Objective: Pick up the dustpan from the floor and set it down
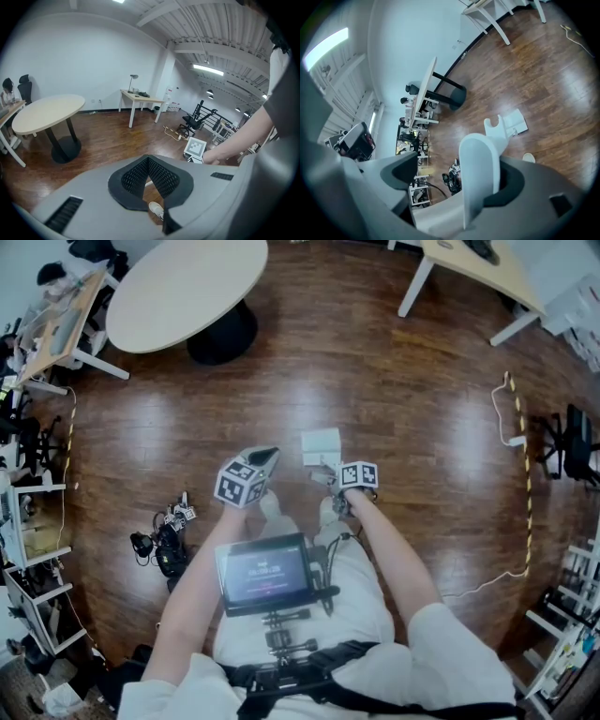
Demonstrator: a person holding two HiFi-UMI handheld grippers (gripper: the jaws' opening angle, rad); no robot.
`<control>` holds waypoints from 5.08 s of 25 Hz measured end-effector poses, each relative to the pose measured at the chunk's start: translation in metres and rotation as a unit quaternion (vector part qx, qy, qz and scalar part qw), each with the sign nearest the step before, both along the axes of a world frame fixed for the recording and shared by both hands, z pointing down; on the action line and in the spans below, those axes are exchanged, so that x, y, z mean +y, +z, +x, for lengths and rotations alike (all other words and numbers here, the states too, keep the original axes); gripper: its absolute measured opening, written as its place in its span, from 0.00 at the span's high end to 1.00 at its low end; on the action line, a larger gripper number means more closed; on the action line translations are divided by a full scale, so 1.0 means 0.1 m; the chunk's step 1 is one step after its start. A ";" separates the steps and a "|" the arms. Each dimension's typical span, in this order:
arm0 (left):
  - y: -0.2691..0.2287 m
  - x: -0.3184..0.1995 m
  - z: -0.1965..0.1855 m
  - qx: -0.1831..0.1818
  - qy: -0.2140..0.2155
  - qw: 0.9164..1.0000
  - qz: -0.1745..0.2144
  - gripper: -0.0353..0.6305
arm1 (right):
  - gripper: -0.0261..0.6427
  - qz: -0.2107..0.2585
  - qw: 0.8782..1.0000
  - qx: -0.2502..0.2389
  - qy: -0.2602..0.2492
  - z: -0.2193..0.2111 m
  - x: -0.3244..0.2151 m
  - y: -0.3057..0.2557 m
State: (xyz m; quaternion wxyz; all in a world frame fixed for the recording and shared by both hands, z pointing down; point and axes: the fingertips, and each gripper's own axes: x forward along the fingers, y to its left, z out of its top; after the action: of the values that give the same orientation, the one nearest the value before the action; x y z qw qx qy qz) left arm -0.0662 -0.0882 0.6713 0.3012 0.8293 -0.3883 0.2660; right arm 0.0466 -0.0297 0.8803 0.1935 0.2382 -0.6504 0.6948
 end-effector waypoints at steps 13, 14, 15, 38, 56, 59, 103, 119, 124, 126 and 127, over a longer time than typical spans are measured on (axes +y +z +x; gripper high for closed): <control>-0.04 0.32 0.39 0.006 -0.043 0.999 0.011 0.96 | 0.06 0.028 0.997 0.071 0.003 0.40 0.12 0.05; -0.04 0.33 0.38 0.006 -0.045 0.999 0.011 0.95 | 0.06 -0.001 0.998 0.045 0.033 0.39 0.15 0.06; -0.03 0.34 0.38 0.006 -0.047 0.999 0.012 0.95 | 0.06 -0.025 0.998 0.029 0.050 0.40 0.20 0.07; 0.27 0.65 0.44 0.013 -0.051 0.998 -0.021 0.95 | 0.23 0.156 0.987 0.038 -0.012 1.10 0.32 -0.56; 0.04 1.32 0.35 0.057 -0.007 0.998 0.014 0.95 | 0.57 0.334 0.935 0.117 0.034 0.98 0.65 -1.37; -0.02 1.52 0.22 0.067 -0.001 0.998 0.019 0.95 | 0.60 0.362 0.920 0.150 0.026 0.88 0.82 -1.54; -0.63 3.31 0.73 0.093 0.006 0.992 0.085 0.95 | 0.68 0.426 0.884 0.177 0.077 1.85 2.70 -2.54; -0.44 4.44 1.04 0.079 -0.045 0.994 0.067 0.95 | 0.68 0.416 0.898 0.139 0.046 2.24 3.43 -2.34; -0.37 4.52 0.98 0.075 -0.063 0.994 0.054 0.95 | 0.68 0.411 0.901 0.136 0.035 2.20 3.47 -2.29; -0.36 4.55 0.94 0.076 -0.065 0.994 0.053 0.95 | 0.68 0.411 0.901 0.134 0.036 2.17 3.50 -2.30; -0.36 4.57 0.90 0.077 -0.064 0.994 0.053 0.95 | 0.68 0.412 0.900 0.135 0.037 2.13 3.52 -2.31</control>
State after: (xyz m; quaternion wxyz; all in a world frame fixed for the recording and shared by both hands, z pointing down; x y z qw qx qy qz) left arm 0.0237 0.3689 0.6351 0.3018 0.8357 -0.4299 0.1606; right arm 0.2599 0.3223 0.6491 0.1383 0.4118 -0.8370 0.3327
